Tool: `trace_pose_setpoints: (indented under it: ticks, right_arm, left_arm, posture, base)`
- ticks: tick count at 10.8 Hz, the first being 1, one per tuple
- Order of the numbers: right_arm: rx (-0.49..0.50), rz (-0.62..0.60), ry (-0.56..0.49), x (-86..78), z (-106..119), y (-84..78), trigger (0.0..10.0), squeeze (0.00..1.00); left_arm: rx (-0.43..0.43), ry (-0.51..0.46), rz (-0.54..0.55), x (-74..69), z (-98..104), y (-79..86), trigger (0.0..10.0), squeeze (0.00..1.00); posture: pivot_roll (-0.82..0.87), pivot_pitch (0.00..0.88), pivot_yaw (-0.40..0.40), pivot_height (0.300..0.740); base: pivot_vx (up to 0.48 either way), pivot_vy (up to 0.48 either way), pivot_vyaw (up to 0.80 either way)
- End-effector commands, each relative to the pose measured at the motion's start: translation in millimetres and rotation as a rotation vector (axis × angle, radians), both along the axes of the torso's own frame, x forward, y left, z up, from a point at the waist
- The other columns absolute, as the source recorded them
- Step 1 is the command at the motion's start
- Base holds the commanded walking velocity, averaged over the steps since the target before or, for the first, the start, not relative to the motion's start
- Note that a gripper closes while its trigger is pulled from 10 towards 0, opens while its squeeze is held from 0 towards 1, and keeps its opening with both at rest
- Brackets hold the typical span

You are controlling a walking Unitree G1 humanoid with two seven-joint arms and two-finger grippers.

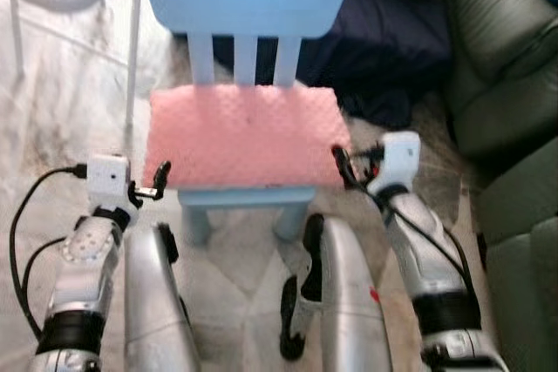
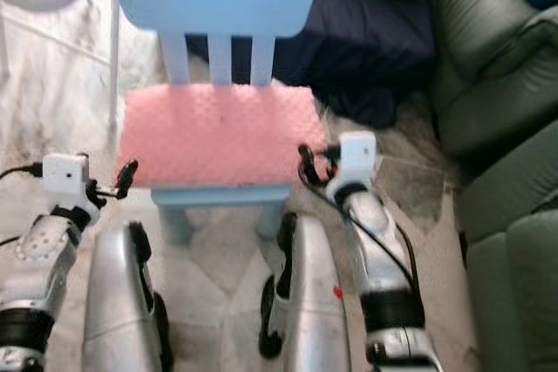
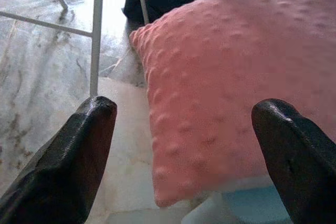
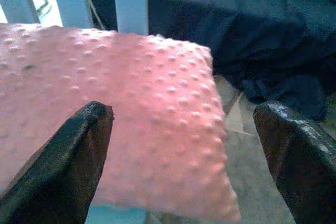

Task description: Move the pillow to the sofa

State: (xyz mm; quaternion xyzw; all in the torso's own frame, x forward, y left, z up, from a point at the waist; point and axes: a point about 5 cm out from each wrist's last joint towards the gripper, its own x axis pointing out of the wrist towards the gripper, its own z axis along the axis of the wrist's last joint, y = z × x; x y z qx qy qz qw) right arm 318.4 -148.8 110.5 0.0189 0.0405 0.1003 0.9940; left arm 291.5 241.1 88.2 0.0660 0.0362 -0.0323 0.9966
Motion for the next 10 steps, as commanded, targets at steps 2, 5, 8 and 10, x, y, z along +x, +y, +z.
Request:
trace_pose_setpoints:
  ticks: [2,5,8,10]
  right_arm:
    - [-0.001,0.007,0.048,-3.2,-9,2.2,10.0,0.00]
    - [0.014,-0.011,0.072,-8.7,-15,3.2,10.0,0.00]
    - [0.055,-0.009,0.131,-3.9,-20,1.9,10.0,0.00]
    - [0.042,-0.026,0.118,3.1,-14,-4.2,10.0,0.00]
  left_arm:
    - [0.000,0.007,0.012,0.7,2,0.9,10.0,0.00]
    - [-0.007,-0.001,-0.001,6.5,8,-4.1,10.0,0.00]
    - [-0.003,-0.017,0.009,6.8,15,-4.1,10.0,0.00]
    - [-0.020,-0.034,0.002,10.0,19,-5.6,10.0,0.00]
  posture:
    - [-0.01,0.328,-0.148,0.476]
    - [-0.02,0.351,-0.131,0.476]
    - [0.00,0.360,-0.125,0.476]
    - [0.00,0.380,-0.129,0.476]
  base:
    - [0.369,0.000,0.00]
    - [0.102,0.000,0.00]
    - [0.000,0.000,0.00]
    - [0.000,0.000,0.00]
